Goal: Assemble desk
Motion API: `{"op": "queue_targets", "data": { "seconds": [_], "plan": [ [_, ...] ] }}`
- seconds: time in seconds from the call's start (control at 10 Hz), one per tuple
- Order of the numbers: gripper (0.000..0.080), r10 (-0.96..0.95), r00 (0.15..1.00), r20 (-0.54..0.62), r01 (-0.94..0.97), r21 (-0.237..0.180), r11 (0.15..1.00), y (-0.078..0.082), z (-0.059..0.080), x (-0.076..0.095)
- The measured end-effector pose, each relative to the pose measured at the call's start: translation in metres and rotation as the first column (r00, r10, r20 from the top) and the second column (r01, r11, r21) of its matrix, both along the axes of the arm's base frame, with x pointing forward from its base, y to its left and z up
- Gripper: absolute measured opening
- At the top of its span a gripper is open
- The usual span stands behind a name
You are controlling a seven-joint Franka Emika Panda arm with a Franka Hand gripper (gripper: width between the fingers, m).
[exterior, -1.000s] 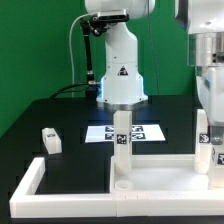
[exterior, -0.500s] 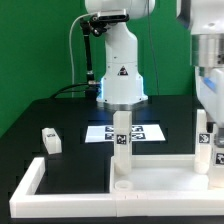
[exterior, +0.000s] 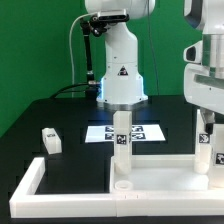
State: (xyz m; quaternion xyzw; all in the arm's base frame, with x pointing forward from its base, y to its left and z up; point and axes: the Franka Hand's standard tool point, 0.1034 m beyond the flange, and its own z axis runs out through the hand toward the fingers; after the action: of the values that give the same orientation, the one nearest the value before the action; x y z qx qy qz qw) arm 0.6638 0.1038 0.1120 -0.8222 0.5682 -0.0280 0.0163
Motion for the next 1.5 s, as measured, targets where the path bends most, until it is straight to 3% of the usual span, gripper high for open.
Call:
{"op": "queue_targets", "data": {
  "seconds": [0.2,0.3,0.4,0.6,0.7,0.8,0.9,1.0,1.3,1.4,1.5],
  "plan": [
    [0.0648,0.364,0.931,-0.025,-0.365,-0.081,0.927,-0.0013,0.0015,0.0038],
    [0.0648,0.496,0.868,-0.030,-0.496,-0.085,0.864,0.0041,0.0009,0.0043],
    [0.0648,0.553,0.833,-0.036,-0.553,-0.086,0.828,0.0066,0.0007,0.0039],
    [0.0648,0.538,0.842,-0.035,-0.539,-0.086,0.838,0.0047,0.0006,0.0041],
    [0.0554,0.524,0.851,-0.033,-0.525,-0.085,0.847,0.0047,0.0006,0.0041],
    [0.0372,0.486,0.873,-0.036,-0.487,-0.083,0.869,0.0018,-0.0001,0.0029],
    [0.0372,0.422,0.906,-0.036,-0.424,-0.079,0.902,0.0003,0.0002,0.0018],
    [0.0297,0.366,0.930,-0.032,-0.367,-0.077,0.927,0.0011,0.0001,0.0015],
    [0.0297,0.086,0.996,-0.012,-0.086,-0.054,0.995,-0.0014,-0.0005,0.0010],
    [0.0297,-0.147,0.989,-0.006,0.147,-0.008,0.989,-0.0004,-0.0010,0.0009],
    [0.0297,-0.385,0.923,-0.017,0.385,0.055,0.921,0.0039,-0.0016,0.0023]
  ]
}}
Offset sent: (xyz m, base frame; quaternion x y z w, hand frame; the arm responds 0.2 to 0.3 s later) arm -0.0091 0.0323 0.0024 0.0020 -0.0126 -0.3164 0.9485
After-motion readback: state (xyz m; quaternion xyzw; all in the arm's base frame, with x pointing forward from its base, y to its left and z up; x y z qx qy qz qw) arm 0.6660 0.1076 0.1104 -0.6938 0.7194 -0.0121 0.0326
